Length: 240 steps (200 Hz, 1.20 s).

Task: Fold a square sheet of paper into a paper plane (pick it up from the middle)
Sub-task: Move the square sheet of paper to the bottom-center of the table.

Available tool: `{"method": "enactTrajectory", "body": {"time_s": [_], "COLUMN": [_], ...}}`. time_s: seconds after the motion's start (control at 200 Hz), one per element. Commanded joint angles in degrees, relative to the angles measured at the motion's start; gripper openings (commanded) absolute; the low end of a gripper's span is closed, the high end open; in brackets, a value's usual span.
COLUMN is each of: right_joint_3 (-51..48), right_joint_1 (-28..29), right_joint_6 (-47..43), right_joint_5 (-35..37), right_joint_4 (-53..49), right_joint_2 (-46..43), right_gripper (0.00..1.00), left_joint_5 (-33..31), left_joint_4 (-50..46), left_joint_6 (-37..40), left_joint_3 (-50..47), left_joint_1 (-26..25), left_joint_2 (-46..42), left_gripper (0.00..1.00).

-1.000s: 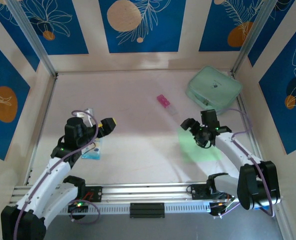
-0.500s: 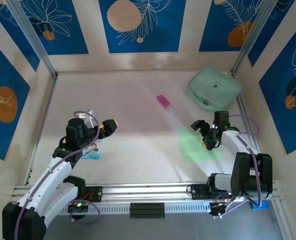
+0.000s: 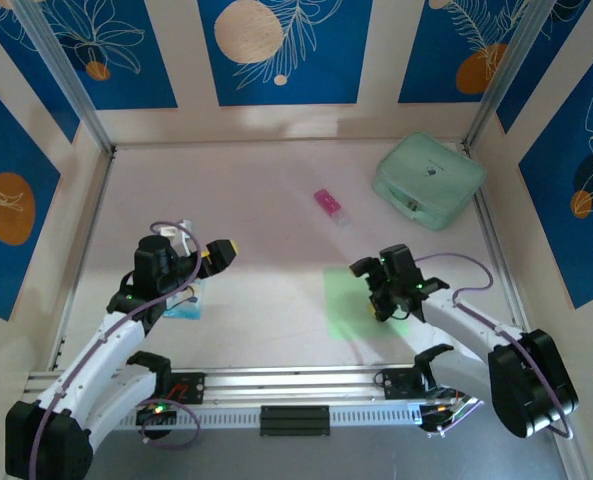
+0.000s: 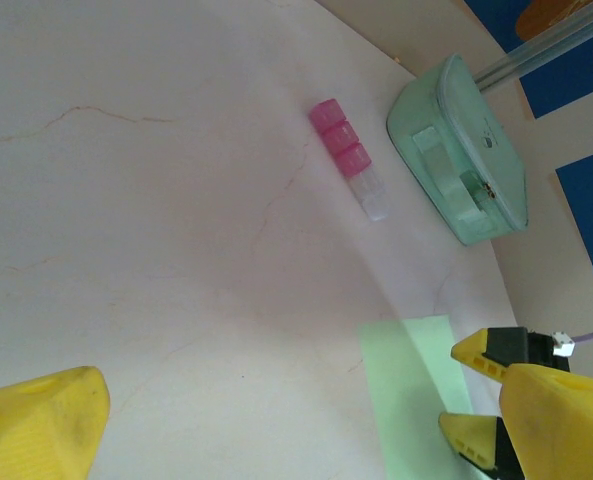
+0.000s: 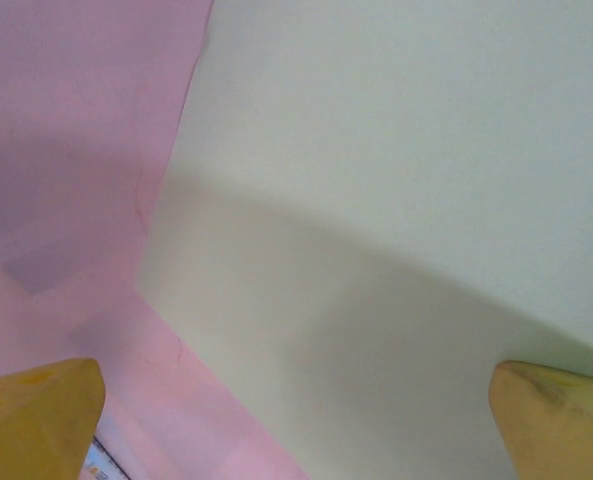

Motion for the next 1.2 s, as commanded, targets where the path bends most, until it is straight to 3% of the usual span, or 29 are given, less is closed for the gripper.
{"method": "enactTrajectory", "body": {"time_s": [0.0, 0.2, 0.375, 0.47, 0.57, 0.66, 0.86, 1.045, 1.195], "right_joint_3": [-0.79, 1.26, 9.67, 15.21, 17.50, 16.51, 11.18, 9.22, 8.19], "right_joint_1": [5.38, 12.07, 12.63, 10.52, 8.67, 5.73, -0.51, 1.07, 5.23], "right_joint_6": [13.53, 19.24, 4.74, -8.24, -16.17, -18.56, -26.35, -25.01, -11.56], "right_joint_5": [8.13, 8.67, 9.23, 6.94, 5.25, 4.12, -8.77, -9.33, -4.28], "right_joint_4": [-3.85, -0.06, -4.19, -8.60, -11.30, -13.15, -6.26, -5.39, -3.97], "right_joint_2": [1.11, 6.69, 10.75, 13.20, 14.35, 14.51, 15.66, 16.31, 18.44], "right_gripper": [1.00, 0.98, 0.98, 0.99, 0.99, 1.00, 1.00, 1.00, 0.99], "left_joint_5": [0.73, 0.81, 1.26, 1.74, 2.16, 2.42, 4.26, 4.43, 4.46], "left_joint_4": [-0.51, -0.89, -1.46, -1.65, -1.62, -1.17, 0.35, 1.48, 2.14], "left_joint_6": [0.53, 0.35, 0.39, 0.55, 0.82, 1.10, 1.06, 0.75, -0.05], "left_joint_3": [1.08, 1.05, 1.39, 1.50, 1.53, 1.43, 1.18, 0.66, 0.52], "left_joint_1": [0.30, 0.35, 0.31, 0.32, 0.30, 0.30, 0.30, 0.31, 0.21], "left_joint_2": [-0.01, -0.01, -0.04, -0.08, -0.01, 0.60, 2.25, 2.94, 3.90], "left_gripper": [1.00, 1.00, 1.00, 1.00, 1.00, 1.00, 1.00, 1.00, 1.00]}}
